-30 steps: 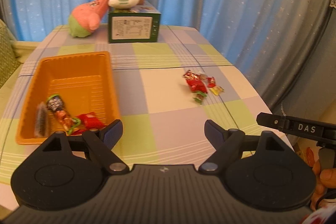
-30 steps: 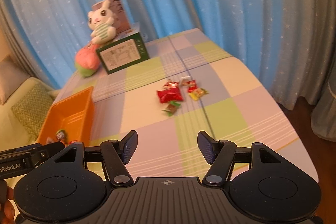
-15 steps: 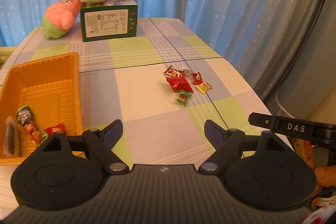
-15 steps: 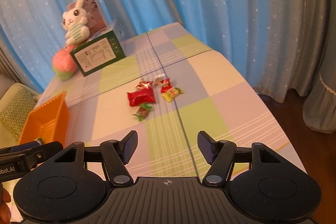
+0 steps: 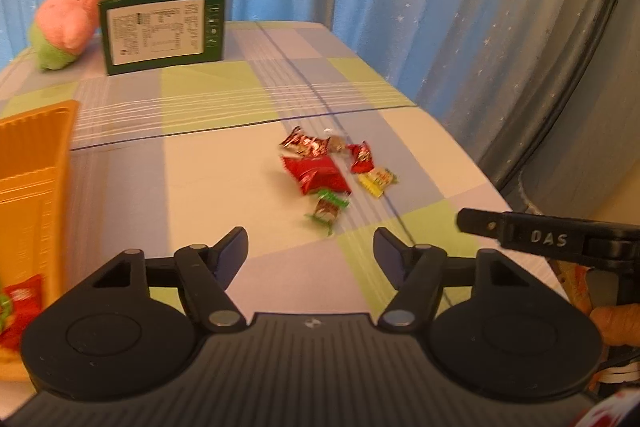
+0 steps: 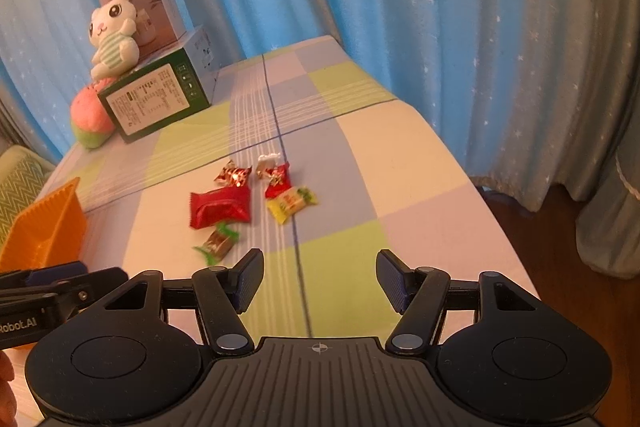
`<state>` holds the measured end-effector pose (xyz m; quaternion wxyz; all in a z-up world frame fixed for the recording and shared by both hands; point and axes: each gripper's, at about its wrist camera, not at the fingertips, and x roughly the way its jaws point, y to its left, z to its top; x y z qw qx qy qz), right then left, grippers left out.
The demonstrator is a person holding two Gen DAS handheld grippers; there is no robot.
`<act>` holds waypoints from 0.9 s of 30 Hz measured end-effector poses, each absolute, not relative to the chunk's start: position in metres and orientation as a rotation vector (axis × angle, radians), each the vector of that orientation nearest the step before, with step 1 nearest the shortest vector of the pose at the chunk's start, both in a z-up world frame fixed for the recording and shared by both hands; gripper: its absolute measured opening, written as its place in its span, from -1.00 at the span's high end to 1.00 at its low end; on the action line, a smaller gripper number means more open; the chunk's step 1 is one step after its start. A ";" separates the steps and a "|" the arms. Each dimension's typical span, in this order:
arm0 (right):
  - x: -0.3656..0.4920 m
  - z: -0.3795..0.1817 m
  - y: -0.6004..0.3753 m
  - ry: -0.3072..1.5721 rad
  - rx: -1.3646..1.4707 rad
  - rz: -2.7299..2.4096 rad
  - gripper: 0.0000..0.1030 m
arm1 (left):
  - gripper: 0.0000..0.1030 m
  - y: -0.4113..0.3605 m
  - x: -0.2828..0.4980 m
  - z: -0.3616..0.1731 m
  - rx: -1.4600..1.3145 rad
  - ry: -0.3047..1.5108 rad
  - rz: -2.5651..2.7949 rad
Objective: Organize snacks
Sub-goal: 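Grasp the green-wrapped candy with the left gripper while the right grasps the yellow candy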
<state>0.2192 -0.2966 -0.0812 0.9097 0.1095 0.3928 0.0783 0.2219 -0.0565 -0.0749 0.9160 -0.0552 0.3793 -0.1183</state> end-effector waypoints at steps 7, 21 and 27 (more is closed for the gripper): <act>0.255 -0.108 -0.294 0.819 0.189 0.196 -0.22 | -0.03 -0.075 0.255 -0.105 -0.052 0.771 -0.294; 0.276 -0.117 -0.293 0.791 0.132 0.203 -0.17 | 0.43 -0.101 0.293 -0.143 0.089 0.790 -0.333; 0.283 -0.122 -0.285 0.790 0.092 0.242 -0.17 | 0.65 -0.097 0.287 -0.140 0.091 0.789 -0.325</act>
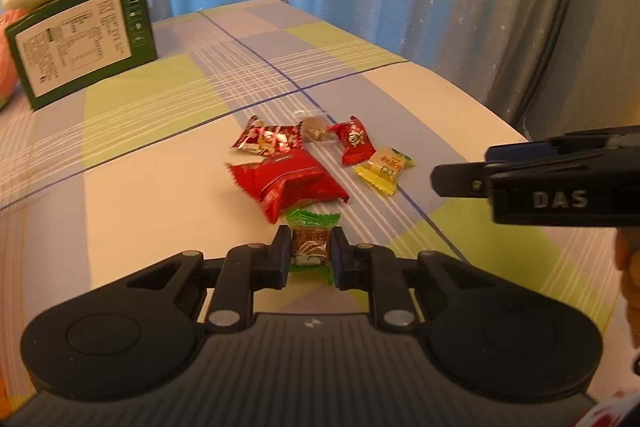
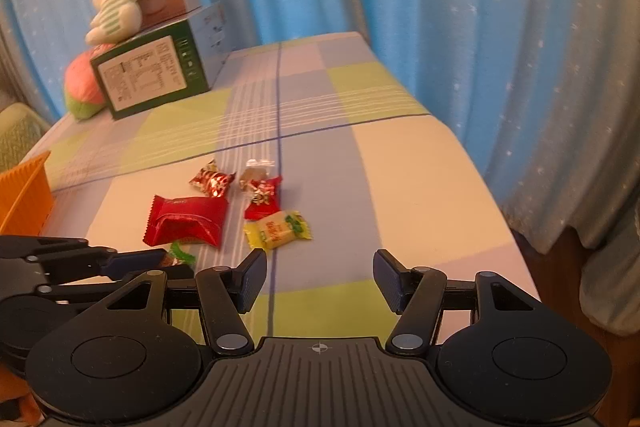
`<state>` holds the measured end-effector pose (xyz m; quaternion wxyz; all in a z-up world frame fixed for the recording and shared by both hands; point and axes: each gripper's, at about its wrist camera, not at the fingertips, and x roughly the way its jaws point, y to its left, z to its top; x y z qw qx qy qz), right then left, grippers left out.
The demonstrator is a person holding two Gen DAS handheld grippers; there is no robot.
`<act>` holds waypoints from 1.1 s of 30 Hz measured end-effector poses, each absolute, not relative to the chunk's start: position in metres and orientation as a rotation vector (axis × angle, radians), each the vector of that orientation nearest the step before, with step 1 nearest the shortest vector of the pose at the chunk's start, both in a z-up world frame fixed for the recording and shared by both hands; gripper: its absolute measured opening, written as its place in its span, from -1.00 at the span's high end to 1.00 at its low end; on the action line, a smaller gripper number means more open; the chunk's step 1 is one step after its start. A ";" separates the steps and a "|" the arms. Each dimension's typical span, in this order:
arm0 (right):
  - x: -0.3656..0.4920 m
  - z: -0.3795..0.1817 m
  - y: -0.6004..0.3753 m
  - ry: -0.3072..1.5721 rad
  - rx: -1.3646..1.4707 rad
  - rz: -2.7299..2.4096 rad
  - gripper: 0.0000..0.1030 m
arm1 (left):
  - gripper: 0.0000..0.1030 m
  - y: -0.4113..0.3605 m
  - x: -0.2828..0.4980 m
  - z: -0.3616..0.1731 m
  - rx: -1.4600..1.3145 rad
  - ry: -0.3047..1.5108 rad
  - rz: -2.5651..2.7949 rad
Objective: Organize snacks
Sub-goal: 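Grasp the green-wrapped candy with the left gripper while the right grasps the yellow candy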
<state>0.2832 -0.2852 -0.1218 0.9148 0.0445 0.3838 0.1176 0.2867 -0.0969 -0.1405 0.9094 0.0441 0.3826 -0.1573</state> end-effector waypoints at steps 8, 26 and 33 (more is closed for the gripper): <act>0.302 -0.131 -0.269 0.776 0.048 0.329 -0.17 | 0.65 -0.072 0.253 -0.127 -0.022 0.809 -0.263; 0.314 -0.149 -0.238 0.753 -0.125 0.377 0.50 | 0.65 -0.053 0.227 -0.108 -0.101 0.797 -0.235; 0.293 -0.140 -0.230 0.783 -0.113 0.377 0.51 | 0.65 -0.043 0.210 -0.097 -0.117 0.791 -0.210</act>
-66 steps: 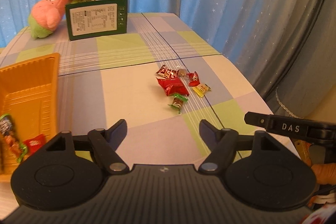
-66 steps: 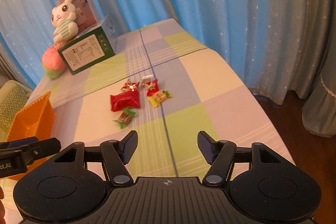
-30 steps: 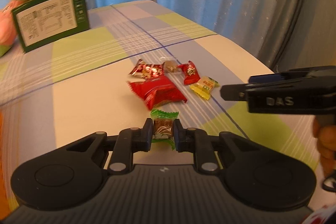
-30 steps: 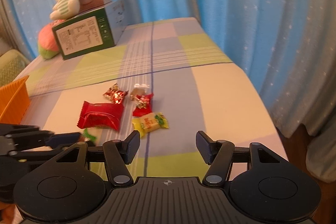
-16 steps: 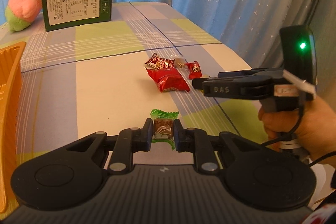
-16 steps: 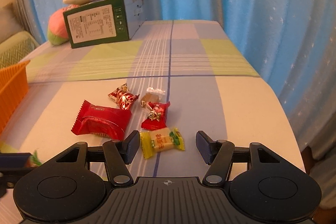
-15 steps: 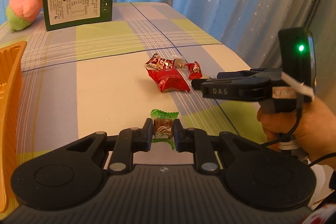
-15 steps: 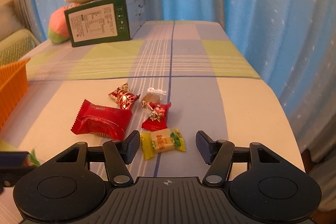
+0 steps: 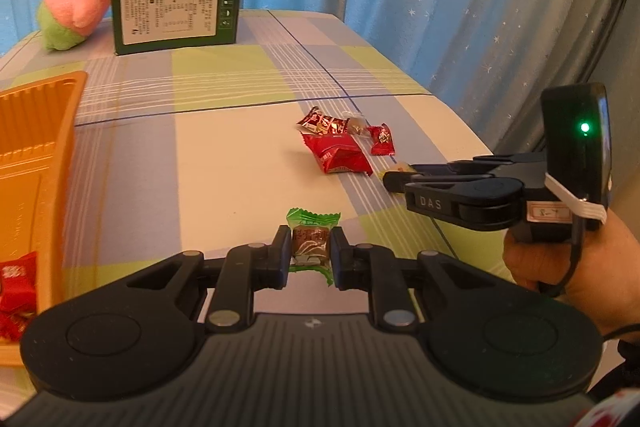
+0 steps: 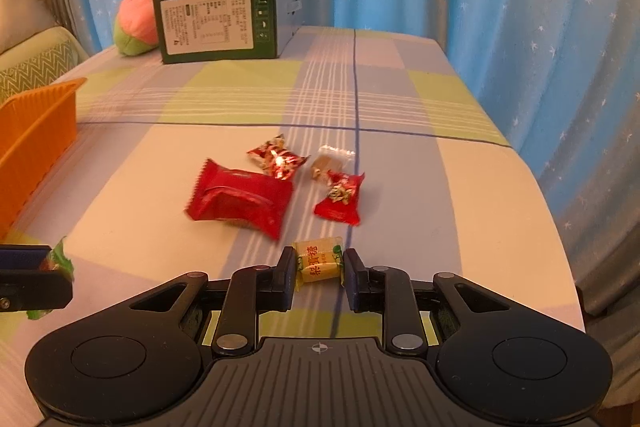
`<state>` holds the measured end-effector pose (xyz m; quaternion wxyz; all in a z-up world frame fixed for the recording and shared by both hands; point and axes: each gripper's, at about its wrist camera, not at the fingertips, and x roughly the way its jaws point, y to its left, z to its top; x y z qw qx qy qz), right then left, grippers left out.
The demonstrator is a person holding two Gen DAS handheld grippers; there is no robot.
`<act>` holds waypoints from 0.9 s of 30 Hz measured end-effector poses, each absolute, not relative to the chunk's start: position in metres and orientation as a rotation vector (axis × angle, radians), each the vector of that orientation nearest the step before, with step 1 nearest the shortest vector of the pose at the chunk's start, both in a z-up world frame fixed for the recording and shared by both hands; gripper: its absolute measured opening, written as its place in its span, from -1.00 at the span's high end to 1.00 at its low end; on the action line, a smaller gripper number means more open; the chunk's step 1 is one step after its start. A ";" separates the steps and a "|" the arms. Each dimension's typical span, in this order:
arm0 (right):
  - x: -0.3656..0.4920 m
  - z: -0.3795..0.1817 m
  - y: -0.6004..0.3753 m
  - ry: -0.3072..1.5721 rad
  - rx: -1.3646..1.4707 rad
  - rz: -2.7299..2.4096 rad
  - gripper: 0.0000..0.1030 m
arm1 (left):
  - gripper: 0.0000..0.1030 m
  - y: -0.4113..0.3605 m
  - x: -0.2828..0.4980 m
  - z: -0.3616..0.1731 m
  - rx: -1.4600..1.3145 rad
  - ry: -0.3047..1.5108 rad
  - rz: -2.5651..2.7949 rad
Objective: Organize snacks
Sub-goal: 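Grasp the green-wrapped candy with the left gripper while the right grasps the yellow candy, then carry the green candy into the orange tray with the left gripper while the right carries the yellow candy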
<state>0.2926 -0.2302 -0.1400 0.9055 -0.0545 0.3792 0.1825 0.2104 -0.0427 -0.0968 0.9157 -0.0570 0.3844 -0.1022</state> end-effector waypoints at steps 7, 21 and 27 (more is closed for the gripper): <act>0.252 -0.118 -0.225 0.774 -0.028 0.341 0.51 | 0.65 -0.032 0.187 -0.083 -0.124 0.780 -0.191; 0.137 -0.062 -0.214 0.762 0.088 0.294 0.51 | 0.65 0.000 0.120 -0.044 -0.145 0.736 -0.120; 0.106 -0.041 -0.201 0.755 0.105 0.310 0.51 | 0.65 0.016 0.095 -0.026 -0.152 0.716 -0.083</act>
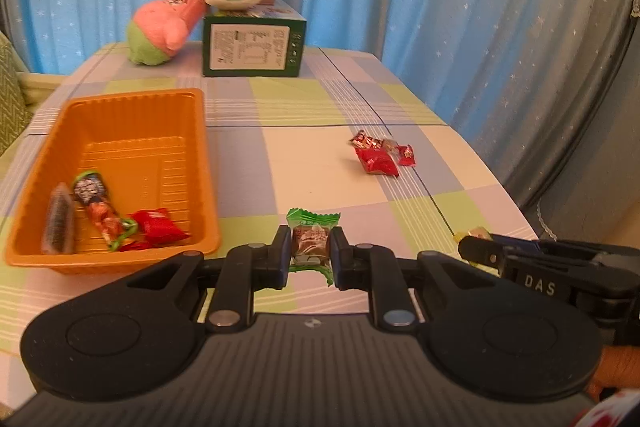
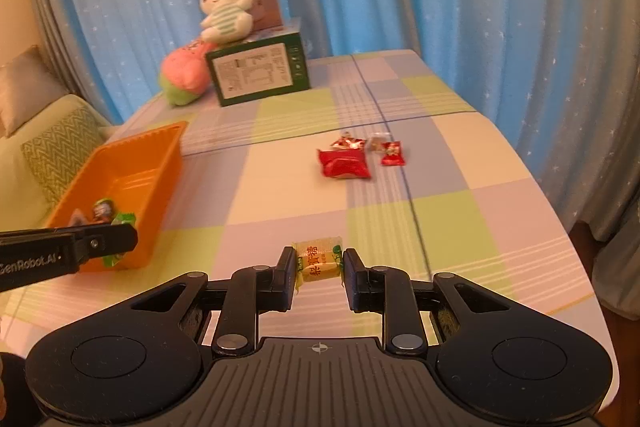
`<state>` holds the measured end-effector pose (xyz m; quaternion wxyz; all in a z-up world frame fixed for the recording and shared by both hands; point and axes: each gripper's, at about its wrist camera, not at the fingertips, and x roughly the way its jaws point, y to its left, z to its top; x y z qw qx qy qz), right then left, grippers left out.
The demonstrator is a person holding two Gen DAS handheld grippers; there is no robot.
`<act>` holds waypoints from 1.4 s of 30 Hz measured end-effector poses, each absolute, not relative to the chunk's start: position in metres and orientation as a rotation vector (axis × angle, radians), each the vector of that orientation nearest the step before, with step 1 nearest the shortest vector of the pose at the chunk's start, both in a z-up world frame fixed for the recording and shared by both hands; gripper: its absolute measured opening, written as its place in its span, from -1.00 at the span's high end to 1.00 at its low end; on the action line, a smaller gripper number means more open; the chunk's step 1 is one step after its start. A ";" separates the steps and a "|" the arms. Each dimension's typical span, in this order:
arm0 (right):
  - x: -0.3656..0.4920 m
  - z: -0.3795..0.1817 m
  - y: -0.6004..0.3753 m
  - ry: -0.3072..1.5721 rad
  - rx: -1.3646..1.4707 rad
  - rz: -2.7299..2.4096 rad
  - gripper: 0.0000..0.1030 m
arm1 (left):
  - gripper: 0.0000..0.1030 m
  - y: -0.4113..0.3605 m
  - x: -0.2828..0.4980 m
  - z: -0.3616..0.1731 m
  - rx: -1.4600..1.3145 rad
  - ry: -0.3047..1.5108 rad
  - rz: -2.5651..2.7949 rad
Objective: Organize snacks
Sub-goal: 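Carry the green candy into the orange tray with the left gripper while the right carries the yellow candy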
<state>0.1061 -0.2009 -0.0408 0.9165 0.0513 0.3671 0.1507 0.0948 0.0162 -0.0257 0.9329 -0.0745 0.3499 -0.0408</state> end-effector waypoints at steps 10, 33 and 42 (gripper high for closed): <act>0.077 -0.011 -0.162 0.711 0.075 0.398 0.51 | 0.65 0.042 0.068 -0.002 -0.155 0.683 -0.026; 0.079 0.000 -0.086 0.701 0.003 0.551 0.51 | 0.65 0.121 0.045 0.005 -0.219 0.670 0.105; 0.098 -0.004 -0.053 0.707 -0.018 0.606 0.51 | 0.65 0.156 0.054 -0.001 -0.241 0.688 0.169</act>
